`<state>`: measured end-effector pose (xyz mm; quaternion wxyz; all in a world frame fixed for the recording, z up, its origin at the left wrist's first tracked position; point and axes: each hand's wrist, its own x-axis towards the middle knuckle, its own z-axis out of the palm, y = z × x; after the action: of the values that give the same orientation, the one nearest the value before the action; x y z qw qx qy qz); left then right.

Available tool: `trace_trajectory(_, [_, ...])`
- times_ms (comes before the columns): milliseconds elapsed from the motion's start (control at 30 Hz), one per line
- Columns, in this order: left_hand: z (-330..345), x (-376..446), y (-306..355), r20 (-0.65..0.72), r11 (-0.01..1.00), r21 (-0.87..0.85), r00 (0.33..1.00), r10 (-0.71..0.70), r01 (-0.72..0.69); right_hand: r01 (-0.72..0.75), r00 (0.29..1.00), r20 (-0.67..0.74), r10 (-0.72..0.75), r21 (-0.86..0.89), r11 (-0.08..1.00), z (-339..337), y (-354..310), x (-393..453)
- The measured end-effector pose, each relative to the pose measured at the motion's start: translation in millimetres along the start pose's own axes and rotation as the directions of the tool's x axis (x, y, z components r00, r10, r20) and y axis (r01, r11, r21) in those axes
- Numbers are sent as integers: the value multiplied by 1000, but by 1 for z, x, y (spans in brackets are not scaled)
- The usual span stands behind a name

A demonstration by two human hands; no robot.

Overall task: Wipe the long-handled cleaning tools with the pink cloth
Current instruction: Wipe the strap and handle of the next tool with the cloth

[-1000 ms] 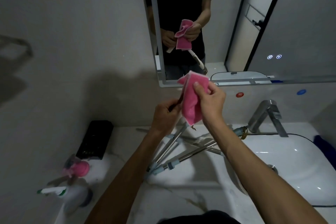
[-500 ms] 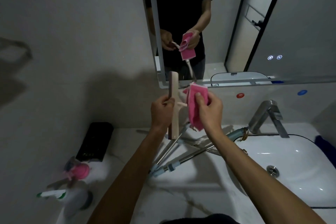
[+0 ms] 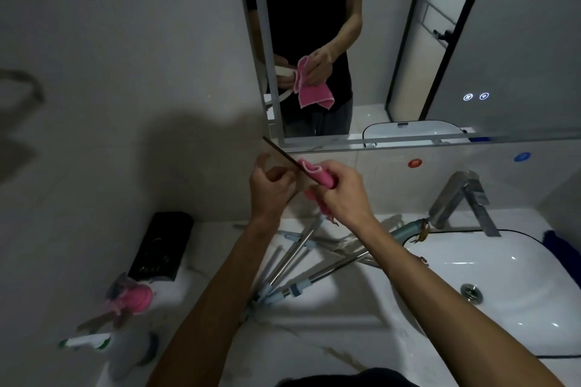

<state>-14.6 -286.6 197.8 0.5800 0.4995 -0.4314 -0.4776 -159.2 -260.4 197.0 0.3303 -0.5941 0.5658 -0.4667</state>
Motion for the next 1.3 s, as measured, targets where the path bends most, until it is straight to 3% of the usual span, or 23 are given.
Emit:
trace_trajectory(100, [-1, 0, -2, 10, 997, -71, 1000, 20, -19, 94, 994, -58, -90, 68, 993, 2, -3, 0])
trace_trajectory(233, [0, 4, -2, -53, 997, -4, 996, 77, -78, 198, 980, -58, -191, 151, 969, 1, -7, -2])
trace_trajectory(333, [-1, 7, -4, -53, 998, -32, 997, 57, -59, 284, 959, 8, -284, -57, 957, -2, -10, 0])
trace_trajectory(433, [0, 6, -6, -60, 996, 8, 994, 86, -85, 265, 963, 100, -251, -156, 952, -1, -8, 1])
trace_trajectory(600, [4, 2, -4, 21, 994, 12, 994, 112, -112, 163, 986, 0, -164, -114, 980, 3, -5, -4])
trace_trajectory(733, [10, -3, -5, 78, 990, -5, 987, 142, -142, 189, 981, 21, -194, -350, 918, 1, 4, 1])
trace_trajectory(867, [12, -1, -2, 14, 989, -22, 989, 150, -150, 168, 986, 67, -154, -442, 881, -9, 1, 1])
trace_trajectory(1033, [-7, 19, -2, -154, 984, -175, 988, -2, -25, 61, 994, 110, 0, -551, 832, -25, 10, 1])
trace_trajectory(1133, [-12, 20, -3, -176, 989, -144, 984, 12, -38, -4, 990, 111, 82, -567, 823, -27, 16, -5])
trace_trajectory(1300, [-6, 8, -11, -163, 997, -55, 986, 35, -44, 83, 992, 128, -6, -601, 795, -23, 13, -6])
